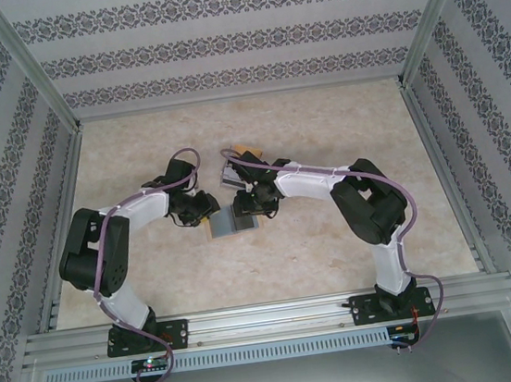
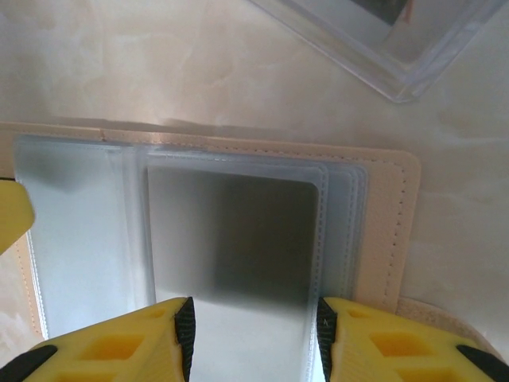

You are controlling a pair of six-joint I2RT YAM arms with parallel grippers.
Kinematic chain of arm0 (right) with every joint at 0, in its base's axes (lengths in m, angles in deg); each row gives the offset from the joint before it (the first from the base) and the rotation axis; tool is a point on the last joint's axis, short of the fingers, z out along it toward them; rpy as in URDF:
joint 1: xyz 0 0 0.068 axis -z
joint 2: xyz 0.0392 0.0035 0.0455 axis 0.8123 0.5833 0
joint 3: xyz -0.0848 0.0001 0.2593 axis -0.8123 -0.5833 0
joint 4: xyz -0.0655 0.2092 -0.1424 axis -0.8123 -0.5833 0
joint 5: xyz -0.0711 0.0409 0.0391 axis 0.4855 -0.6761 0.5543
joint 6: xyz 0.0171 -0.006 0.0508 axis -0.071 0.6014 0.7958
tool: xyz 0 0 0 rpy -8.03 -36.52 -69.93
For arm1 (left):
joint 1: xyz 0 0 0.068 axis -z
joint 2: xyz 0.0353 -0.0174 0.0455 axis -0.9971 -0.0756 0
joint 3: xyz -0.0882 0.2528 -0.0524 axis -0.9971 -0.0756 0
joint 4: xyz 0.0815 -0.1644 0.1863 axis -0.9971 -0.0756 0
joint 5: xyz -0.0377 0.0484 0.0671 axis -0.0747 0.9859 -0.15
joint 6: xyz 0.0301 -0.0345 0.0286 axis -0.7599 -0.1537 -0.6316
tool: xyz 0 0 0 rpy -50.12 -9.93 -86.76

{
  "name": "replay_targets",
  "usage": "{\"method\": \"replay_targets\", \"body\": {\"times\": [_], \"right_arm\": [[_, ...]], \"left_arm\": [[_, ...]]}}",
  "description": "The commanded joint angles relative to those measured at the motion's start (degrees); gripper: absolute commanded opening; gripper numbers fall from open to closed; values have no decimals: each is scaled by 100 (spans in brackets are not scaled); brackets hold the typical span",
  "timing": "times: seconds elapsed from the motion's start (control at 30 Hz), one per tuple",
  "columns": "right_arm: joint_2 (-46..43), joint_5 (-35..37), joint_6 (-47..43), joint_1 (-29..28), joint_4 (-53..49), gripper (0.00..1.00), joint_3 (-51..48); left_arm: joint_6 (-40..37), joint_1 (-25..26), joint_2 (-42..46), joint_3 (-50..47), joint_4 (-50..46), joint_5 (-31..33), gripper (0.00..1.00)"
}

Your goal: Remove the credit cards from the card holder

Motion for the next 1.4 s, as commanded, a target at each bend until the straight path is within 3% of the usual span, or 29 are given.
{"method": "replay_targets", "body": {"times": [0.0, 0.37, 0.7, 1.0, 1.17, 1.37], "right_arm": [[122, -327, 16, 102, 70, 48, 45], [-133, -1421, 308, 329, 741, 48, -176], [-255, -194, 112, 354, 166, 48, -240], [-263, -189, 44, 379, 119, 48, -259], [-473, -536, -24, 393, 469, 47, -379], [-576, 93, -115, 401, 99, 47, -373]], "left_arm": [[73, 99, -78, 128, 1, -14, 36], [21, 106, -102, 115, -78, 70, 33], [-83, 106, -75, 145, -217, 184, 33], [-90, 105, -136, 140, -201, 184, 31], [-112, 105, -138, 147, -202, 160, 30], [-125, 108, -129, 147, -210, 164, 29]]}}
